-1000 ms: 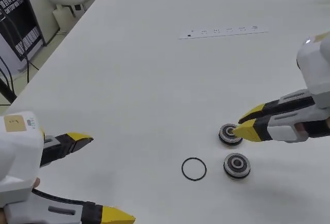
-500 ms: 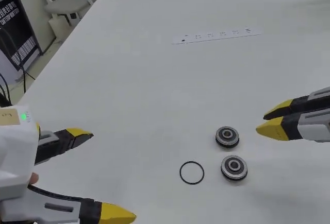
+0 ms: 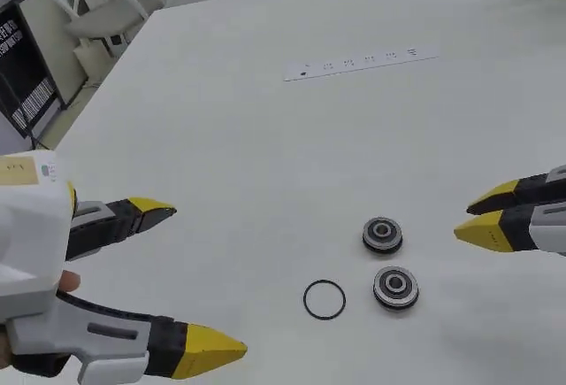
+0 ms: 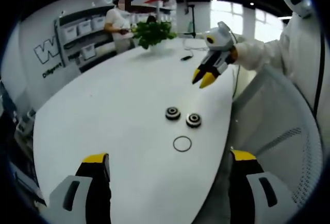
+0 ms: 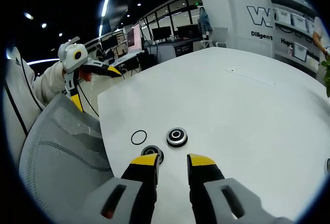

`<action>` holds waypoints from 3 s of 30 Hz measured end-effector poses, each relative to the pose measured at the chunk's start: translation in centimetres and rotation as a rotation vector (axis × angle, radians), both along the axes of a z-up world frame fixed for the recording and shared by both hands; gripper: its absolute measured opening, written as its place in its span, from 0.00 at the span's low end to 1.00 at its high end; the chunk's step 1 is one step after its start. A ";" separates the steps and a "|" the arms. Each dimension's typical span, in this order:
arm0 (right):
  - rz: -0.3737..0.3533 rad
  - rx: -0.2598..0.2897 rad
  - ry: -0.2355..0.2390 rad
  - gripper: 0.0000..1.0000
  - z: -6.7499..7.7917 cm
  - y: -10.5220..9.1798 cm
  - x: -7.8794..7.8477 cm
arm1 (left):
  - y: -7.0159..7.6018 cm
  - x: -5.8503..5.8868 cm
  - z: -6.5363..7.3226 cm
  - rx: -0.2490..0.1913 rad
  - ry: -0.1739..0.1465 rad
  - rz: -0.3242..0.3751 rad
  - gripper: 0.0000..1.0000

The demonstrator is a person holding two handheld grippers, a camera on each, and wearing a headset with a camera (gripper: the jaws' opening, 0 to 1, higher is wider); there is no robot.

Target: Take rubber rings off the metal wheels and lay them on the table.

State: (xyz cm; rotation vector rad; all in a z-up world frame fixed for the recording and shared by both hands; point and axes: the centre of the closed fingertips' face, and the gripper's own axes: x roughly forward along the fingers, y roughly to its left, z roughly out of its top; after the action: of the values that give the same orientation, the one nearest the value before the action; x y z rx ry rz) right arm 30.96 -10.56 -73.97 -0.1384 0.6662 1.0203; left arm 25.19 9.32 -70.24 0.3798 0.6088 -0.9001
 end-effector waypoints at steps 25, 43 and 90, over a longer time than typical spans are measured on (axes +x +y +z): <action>0.062 0.059 0.045 0.24 -2.3 1.4 -1.8 | -5.9 2.6 1.3 -0.035 -0.040 -0.157 0.83; 0.122 0.039 0.052 0.24 -4.3 3.0 -2.8 | -9.0 3.3 -0.9 0.026 -0.030 -0.215 0.65; 0.190 0.026 0.059 0.25 -6.8 4.8 -3.1 | -15.6 2.7 -9.0 0.021 0.070 -0.245 0.17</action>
State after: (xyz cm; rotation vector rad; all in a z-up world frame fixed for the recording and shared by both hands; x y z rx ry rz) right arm 27.87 -5.78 -80.82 -0.1510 0.7021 1.2186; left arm 27.91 -6.29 -79.26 0.4494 0.6454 -1.1455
